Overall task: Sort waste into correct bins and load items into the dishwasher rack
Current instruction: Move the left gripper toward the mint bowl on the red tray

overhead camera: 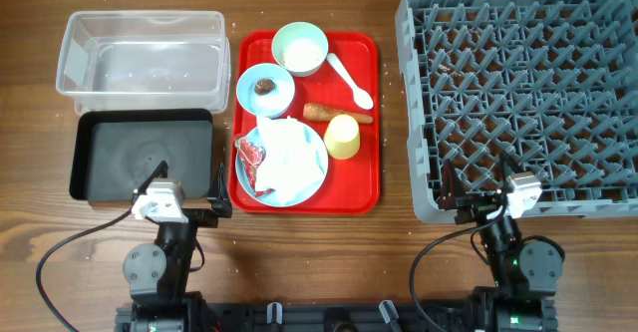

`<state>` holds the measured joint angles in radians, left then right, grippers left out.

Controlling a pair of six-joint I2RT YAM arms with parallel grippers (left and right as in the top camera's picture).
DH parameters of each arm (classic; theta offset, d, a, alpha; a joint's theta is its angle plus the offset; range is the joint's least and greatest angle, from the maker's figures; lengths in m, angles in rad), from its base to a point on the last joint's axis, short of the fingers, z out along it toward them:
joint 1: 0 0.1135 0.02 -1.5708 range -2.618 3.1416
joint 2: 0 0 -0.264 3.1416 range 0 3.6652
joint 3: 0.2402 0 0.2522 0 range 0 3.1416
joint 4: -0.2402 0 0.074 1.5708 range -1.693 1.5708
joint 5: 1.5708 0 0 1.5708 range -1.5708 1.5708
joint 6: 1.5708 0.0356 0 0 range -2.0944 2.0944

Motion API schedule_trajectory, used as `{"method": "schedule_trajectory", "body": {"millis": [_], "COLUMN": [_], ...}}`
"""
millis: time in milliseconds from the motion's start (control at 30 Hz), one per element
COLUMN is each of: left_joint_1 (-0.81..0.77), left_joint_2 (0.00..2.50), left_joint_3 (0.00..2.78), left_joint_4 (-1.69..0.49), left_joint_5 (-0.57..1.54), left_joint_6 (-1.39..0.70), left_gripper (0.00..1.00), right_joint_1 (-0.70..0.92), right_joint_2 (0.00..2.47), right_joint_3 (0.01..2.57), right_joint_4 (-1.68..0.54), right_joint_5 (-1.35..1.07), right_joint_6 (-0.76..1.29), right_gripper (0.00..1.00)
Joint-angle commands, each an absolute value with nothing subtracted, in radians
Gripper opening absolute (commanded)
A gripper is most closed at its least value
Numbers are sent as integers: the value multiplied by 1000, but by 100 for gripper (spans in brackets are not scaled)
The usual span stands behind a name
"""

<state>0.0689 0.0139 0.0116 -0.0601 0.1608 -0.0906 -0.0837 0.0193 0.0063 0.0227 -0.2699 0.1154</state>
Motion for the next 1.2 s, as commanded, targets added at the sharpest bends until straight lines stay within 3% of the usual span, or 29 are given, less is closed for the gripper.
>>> {"method": "schedule_trajectory", "body": {"millis": [0, 900, 1167], "left_joint_1": [75, 75, 75], "left_joint_2": [3, 13, 13], "left_joint_3": [6, 6, 18], "left_joint_4": [-64, -60, 175], "left_joint_5": [147, 148, 174], "left_joint_6": [-89, -89, -89], "left_gripper": [100, 100, 100], "right_joint_1": [-80, -80, -81], "right_joint_2": [14, 14, 17], "right_joint_3": [5, 6, 106], "right_joint_4": [25, 76, 240], "right_joint_5": [-286, -273, -290], "right_joint_6": [131, 142, 85], "right_gripper": [100, 100, 100]}}
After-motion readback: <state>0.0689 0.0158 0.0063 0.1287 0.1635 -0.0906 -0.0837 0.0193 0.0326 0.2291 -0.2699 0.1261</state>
